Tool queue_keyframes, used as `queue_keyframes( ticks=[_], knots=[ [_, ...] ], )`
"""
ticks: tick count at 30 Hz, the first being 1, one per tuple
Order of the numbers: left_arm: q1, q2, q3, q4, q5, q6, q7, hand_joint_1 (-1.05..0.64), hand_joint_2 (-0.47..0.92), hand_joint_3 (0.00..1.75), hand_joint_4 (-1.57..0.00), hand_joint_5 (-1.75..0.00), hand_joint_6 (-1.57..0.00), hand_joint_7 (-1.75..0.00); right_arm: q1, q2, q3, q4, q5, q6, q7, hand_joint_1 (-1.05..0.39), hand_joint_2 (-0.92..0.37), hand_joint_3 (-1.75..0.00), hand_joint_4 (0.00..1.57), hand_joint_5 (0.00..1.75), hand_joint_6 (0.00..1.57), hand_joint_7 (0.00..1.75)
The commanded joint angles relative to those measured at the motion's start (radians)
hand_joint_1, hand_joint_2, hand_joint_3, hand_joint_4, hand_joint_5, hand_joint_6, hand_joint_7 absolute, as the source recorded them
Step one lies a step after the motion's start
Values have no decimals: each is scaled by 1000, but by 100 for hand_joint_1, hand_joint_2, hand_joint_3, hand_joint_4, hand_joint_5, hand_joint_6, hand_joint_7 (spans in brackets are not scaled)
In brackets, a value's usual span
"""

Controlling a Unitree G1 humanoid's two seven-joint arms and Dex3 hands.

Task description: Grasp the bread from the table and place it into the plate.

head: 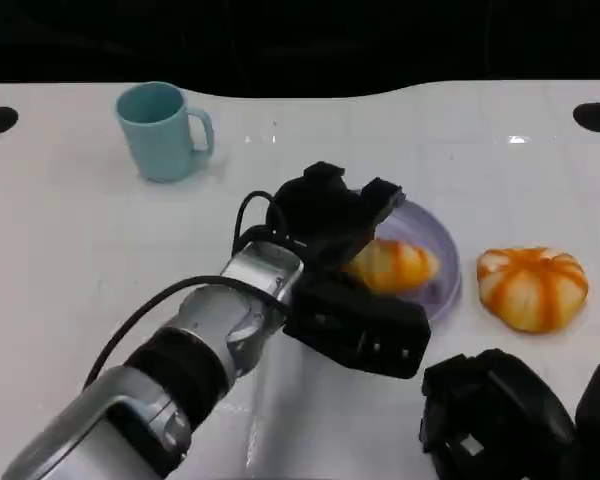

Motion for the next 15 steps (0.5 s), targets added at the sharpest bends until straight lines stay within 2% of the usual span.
queue_keyframes(
  ticks=[1,8,11,15],
  knots=[
    [-7,40,1,-74,3,26,-68,-103,92,55,0,-57,-3,-35,10,-10,0,-22,-5,3,-12,-105,-6,-137,156,129,157,102],
    [24,74,6,-147,-2,35,-85,-102,92,55,0,-66,-7,-37,-1,-11,-6,4,7,-18,3,-105,-6,-138,154,129,157,102],
    [46,98,14,-186,-9,21,-79,-100,92,53,0,-71,-7,-38,-9,-8,-5,24,3,-44,6,-105,-6,-138,154,129,157,102],
    [103,143,47,-288,-30,6,-90,-93,92,49,-1,-81,-9,-40,-1,-7,-1,9,4,-34,3,-105,-7,-136,153,128,157,100]
  ],
)
